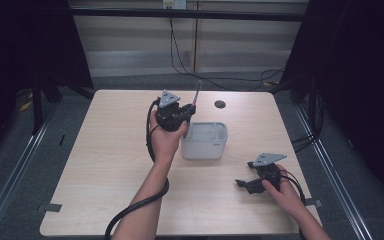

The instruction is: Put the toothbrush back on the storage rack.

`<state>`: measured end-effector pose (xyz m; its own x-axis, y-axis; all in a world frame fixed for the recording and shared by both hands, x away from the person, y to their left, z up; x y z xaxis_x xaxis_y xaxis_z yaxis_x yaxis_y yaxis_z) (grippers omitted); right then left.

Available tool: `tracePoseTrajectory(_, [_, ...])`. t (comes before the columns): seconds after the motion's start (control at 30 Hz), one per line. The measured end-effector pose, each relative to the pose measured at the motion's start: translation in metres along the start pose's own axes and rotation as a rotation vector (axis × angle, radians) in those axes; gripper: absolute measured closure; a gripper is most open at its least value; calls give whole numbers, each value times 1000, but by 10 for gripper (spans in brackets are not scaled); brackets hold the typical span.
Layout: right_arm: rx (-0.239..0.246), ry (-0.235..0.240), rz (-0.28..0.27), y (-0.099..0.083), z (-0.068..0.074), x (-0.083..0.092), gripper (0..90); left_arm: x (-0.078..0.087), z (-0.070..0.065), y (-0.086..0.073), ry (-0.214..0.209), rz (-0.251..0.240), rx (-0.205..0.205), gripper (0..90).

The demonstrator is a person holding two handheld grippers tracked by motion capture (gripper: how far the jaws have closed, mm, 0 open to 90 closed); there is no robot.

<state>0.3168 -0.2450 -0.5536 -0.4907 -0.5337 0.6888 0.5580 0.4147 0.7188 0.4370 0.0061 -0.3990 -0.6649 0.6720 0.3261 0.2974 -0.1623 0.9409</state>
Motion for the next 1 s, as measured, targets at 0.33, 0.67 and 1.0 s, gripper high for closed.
tracePoseTrajectory(0.33, [-1,0,0,0,0,0,135,1,4,-8,8,4,14,789])
tracePoseTrajectory(0.67, [0,0,-1,0,0,0,136,1,4,-17,19,15,31,788])
tracePoseTrajectory(1.0, [0,0,-1,0,0,0,135,1,5,-26,32,37,37,788])
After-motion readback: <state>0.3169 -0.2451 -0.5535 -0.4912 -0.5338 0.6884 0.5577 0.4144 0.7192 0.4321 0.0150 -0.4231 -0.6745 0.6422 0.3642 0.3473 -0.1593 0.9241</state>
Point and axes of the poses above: each handheld gripper's, and its own axes: x roughly backward along the jaws, y roughly out of its top, z roughly to its left, the point moved 6 cm from there along -x, roughly forward along the jaws, and after that the axes turned 5 degrees about -x, right-handed, at the moved point
